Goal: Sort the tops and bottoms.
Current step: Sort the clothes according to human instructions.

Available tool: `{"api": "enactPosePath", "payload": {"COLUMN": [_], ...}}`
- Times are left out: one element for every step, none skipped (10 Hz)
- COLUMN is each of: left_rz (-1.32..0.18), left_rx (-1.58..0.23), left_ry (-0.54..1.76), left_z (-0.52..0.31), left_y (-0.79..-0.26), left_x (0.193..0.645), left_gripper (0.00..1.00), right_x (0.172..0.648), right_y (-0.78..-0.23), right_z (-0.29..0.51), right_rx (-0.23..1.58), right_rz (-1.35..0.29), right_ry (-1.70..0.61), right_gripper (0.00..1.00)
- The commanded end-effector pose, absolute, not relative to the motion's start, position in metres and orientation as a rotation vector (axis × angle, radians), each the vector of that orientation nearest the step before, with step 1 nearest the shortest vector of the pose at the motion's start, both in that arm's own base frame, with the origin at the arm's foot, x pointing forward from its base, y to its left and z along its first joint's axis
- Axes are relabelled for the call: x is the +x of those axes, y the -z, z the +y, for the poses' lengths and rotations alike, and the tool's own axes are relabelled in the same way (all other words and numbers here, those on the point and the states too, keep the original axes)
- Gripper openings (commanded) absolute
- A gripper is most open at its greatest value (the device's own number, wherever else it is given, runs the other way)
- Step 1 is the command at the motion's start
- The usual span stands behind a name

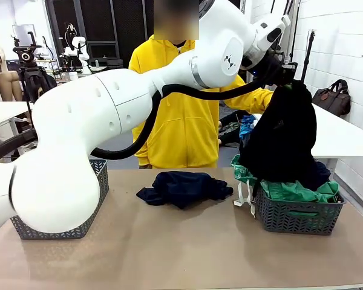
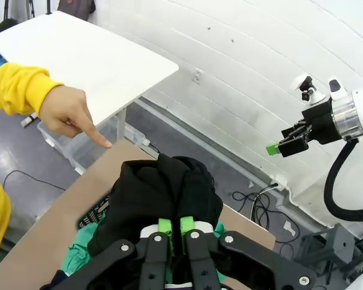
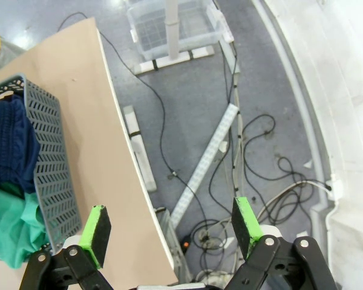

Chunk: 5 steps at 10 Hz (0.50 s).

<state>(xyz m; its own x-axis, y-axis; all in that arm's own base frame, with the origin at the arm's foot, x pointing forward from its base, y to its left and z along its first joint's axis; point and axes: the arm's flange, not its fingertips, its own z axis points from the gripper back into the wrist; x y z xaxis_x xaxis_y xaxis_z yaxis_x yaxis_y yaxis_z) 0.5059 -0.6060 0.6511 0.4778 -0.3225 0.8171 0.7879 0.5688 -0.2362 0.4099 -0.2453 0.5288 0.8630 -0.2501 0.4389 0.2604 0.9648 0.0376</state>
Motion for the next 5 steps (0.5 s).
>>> {"api": "enactPosePath", "payload": {"left_rz": [-0.782, -0.731, -0.678, -0.635, -0.562], "left_rx": [-0.706, -0.695, -0.711, -0.723, -0.708], "left_ry": [0.801, 0.835, 0.852, 0.87, 0.865], "left_z": [-0.627, -0.651, -0.666, -0.677, -0.686], "left_y": [-0.632, -0.611, -0.596, -0.579, -0.555], "left_x": [0.507, 0.513, 0.516, 0.518, 0.52], "left_gripper": [0.0, 0.0, 0.0, 0.0, 0.0], "right_x": [0.408, 0.408, 0.408, 0.408, 0.408], "right_y": [-0.528, -0.528, -0.528, -0.528, -0.528], "right_z": [-0.245, -0.245, -0.245, -0.245, -0.245], "right_rx": [-0.038, -0.038, -0.038, -0.038, -0.038], "right_rz": [-0.445, -0.445, -0.445, -0.445, -0.445], "right_ry": [0.256, 0.256, 0.256, 0.256, 0.256], "right_gripper": [1.0, 1.0, 1.0, 1.0, 1.0]}}
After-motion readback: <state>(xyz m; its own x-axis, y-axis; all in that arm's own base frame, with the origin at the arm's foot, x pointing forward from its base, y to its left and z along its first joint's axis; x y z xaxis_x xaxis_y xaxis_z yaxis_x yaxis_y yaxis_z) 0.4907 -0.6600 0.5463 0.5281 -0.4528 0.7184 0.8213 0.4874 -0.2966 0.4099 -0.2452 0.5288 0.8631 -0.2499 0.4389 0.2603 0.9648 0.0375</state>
